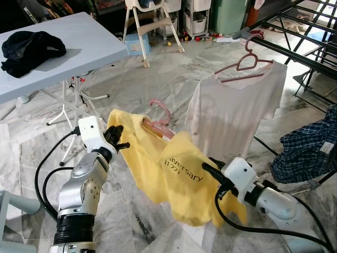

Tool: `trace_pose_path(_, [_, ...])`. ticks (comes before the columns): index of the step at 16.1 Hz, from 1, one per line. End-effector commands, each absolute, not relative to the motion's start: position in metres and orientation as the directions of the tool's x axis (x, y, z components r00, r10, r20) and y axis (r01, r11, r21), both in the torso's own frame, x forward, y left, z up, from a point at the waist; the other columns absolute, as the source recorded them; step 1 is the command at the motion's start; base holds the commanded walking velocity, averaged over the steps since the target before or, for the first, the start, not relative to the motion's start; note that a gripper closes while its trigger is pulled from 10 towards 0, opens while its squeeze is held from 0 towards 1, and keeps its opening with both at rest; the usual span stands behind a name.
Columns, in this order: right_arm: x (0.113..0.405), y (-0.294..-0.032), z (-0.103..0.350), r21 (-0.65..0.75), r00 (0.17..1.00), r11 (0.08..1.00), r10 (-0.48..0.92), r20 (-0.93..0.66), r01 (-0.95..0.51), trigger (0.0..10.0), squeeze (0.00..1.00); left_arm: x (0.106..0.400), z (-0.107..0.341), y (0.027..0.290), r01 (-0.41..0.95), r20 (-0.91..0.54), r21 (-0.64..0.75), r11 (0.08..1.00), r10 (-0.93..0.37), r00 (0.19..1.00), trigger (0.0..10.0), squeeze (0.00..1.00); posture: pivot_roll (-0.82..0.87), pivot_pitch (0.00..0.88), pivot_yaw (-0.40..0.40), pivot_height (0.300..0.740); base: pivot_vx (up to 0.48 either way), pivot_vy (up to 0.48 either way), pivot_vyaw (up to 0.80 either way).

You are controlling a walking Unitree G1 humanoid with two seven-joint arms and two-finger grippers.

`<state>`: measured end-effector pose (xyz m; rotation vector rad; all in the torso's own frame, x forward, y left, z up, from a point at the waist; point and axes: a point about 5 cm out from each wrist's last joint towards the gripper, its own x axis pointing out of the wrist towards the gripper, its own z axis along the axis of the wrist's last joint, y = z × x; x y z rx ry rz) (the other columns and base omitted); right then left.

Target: Hang hanger

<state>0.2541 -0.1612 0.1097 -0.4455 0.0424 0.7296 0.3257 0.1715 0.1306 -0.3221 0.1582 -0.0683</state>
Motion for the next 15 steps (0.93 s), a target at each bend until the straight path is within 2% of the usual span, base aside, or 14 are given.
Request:
trace_pose_path(1, [0.253,-0.159,0.127,-0.402,0.736,0.648,0.668,-0.108,-0.647,10.0,0.00,0.327,0.131,0.179,0.023,-0.144,-0.303,0.953,-0.069,0.987,0.0,0.00,-0.14,0.092,0.083,0.740,0.000,0.000,0.00])
trace_pose_path(5, [0.254,-0.168,0.128,-0.422,0.724,0.624,0.677,-0.128,-0.658,10.0,0.00,0.326,0.130,0.182,0.062,-0.164,-0.262,0.963,-0.108,0.980,0.0,0.00,-0.14,0.094,0.082,0.740,0.000,0.000,0.00])
trace_pose_path(6, [0.256,-0.170,0.129,-0.433,0.723,0.616,0.678,-0.135,-0.658,10.0,0.00,0.323,0.129,0.176,0.181,-0.179,-0.158,0.971,-0.208,0.962,4.6,0.00,-0.13,0.094,0.082,0.740,0.000,0.000,0.00])
trace_pose_path(7, [0.257,-0.172,0.129,-0.442,0.723,0.611,0.677,-0.139,-0.657,10.0,0.00,0.321,0.128,0.176,0.224,-0.190,-0.113,0.968,-0.242,0.951,10.0,0.42,-0.13,0.094,0.081,0.740,0.000,0.000,0.00])
trace_pose_path(8, [0.258,-0.173,0.129,-0.445,0.724,0.610,0.675,-0.140,-0.655,10.0,0.00,0.320,0.128,0.177,0.256,-0.199,-0.074,0.964,-0.266,0.943,10.0,0.82,-0.13,0.093,0.080,0.740,0.000,0.000,0.00])
trace_pose_path(9, [0.259,-0.173,0.129,-0.447,0.723,0.608,0.676,-0.141,-0.656,10.0,0.00,0.319,0.130,0.178,0.295,-0.201,-0.038,0.955,-0.297,0.934,10.0,1.00,-0.13,0.092,0.079,0.740,0.000,0.000,0.00])
trace_pose_path(11, [0.257,-0.174,0.128,-0.456,0.712,0.590,0.686,-0.153,-0.666,10.0,0.00,0.319,0.143,0.187,0.397,-0.171,0.122,0.910,-0.375,0.911,10.0,1.00,-0.13,0.093,0.077,0.740,0.000,0.000,0.00])
trace_pose_path(15, [0.251,-0.172,0.123,-0.444,0.673,0.552,0.718,-0.177,-0.706,10.0,0.00,0.323,0.169,0.195,0.488,-0.111,0.294,0.821,-0.478,0.871,10.0,1.00,-0.13,0.093,0.075,0.740,0.000,0.000,0.00])
